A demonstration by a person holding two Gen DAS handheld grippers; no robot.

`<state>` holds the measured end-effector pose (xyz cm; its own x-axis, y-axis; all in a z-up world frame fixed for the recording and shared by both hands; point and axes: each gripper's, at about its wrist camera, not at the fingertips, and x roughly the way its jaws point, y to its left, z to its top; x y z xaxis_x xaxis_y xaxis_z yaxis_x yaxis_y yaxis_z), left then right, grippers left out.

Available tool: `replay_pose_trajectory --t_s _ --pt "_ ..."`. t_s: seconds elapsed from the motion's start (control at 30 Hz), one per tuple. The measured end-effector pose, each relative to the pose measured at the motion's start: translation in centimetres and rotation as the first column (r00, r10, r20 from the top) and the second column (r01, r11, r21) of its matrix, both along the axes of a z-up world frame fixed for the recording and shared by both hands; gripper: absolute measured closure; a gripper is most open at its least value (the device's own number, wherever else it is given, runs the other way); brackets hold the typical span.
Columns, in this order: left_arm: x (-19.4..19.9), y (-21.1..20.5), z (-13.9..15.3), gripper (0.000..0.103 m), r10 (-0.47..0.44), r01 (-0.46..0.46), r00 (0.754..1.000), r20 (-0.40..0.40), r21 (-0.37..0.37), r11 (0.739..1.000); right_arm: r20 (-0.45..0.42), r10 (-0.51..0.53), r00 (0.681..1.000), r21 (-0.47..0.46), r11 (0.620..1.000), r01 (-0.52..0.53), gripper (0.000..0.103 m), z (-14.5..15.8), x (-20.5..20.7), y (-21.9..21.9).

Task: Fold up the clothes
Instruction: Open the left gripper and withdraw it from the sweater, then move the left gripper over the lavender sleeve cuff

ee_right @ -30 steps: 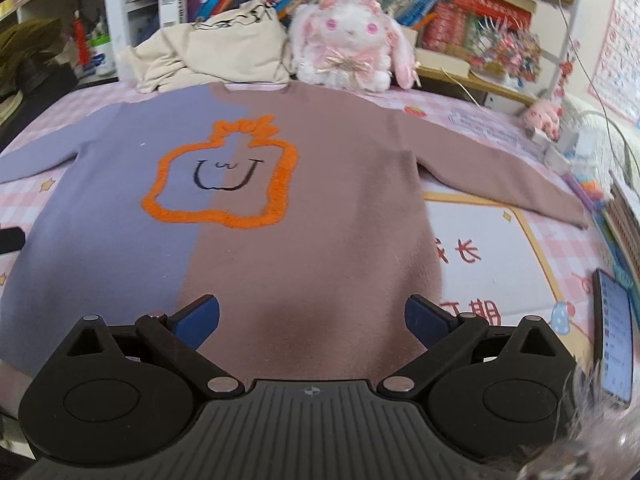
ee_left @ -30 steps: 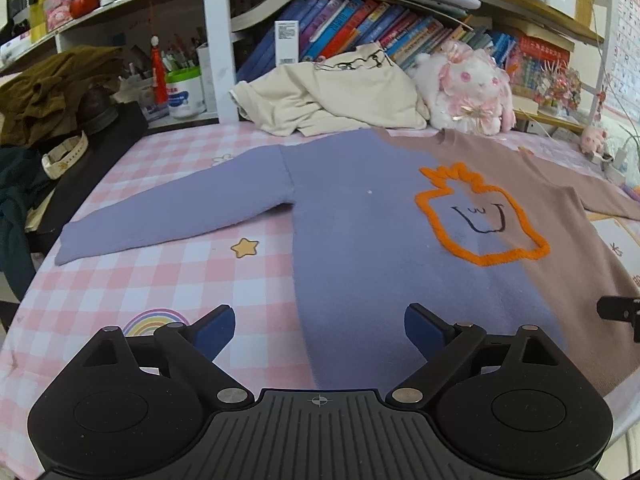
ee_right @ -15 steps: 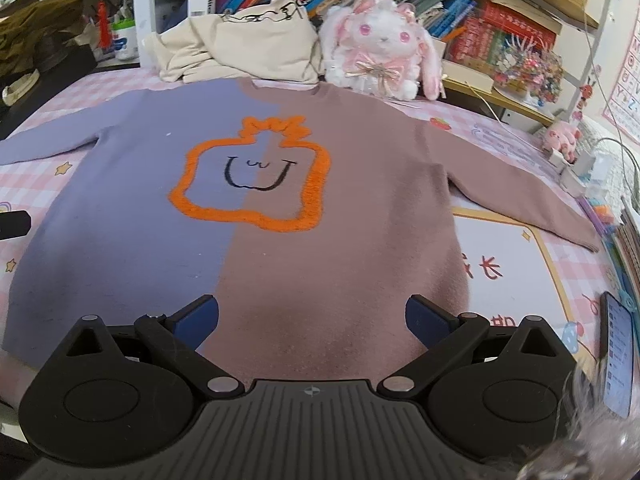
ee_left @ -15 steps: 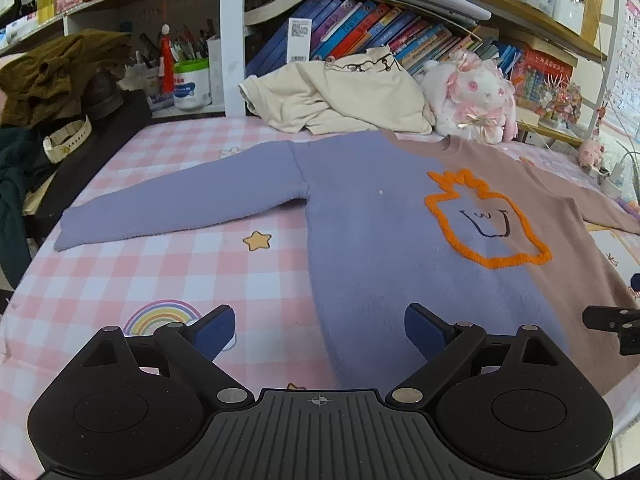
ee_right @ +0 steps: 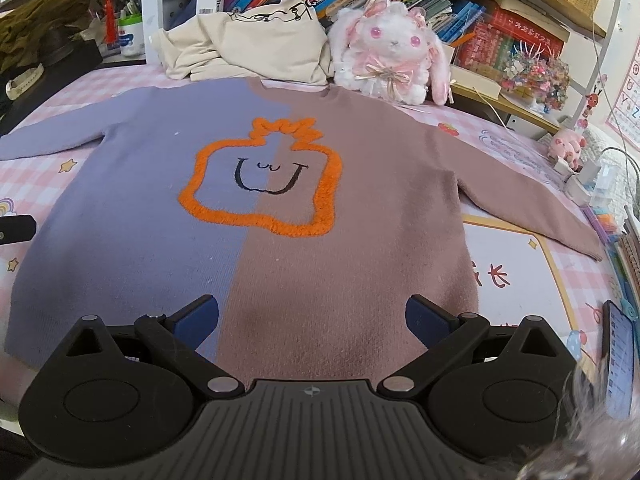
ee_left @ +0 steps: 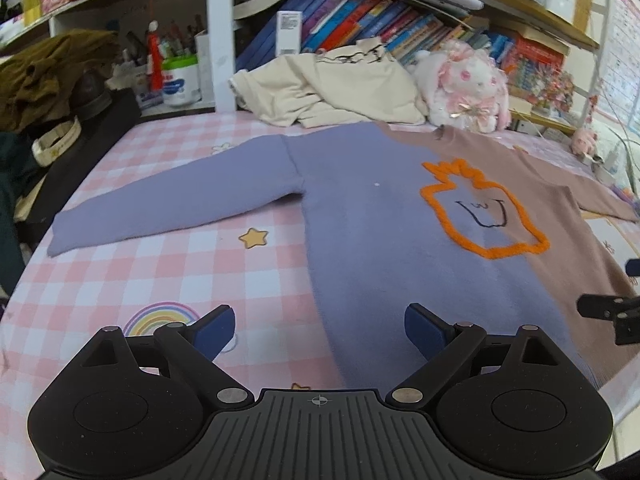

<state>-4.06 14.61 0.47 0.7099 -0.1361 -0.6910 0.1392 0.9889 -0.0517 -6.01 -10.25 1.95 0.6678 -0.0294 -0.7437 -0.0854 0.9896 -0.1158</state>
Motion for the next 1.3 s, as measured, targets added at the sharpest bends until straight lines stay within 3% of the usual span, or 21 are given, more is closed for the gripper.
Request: replay_pose_trajectory --t_s 0.4,0.7,1.3 --pt "0.5 2.9 -0.9 0.009 0.127 -0.130 0.991 -0.050 -0.049 0.990 -0.008 -0.011 1.000 0.004 1.000 0.011 0.002 -0.1 0.0 0.2" --pt "1.2 6.1 -1.6 0.009 0.241 -0.249 0.965 -0.102 -0.079 0.965 -0.022 0.014 1.000 -0.005 1.000 -0.014 0.002 -0.4 0.3 0.9" --pt "5.1 10.9 -2.2 0.009 0.359 -0.364 0.929 -0.093 -0.043 0.930 -0.049 0.019 0.999 -0.035 0.999 -0.021 0.002 -0.8 1.2 0.9"
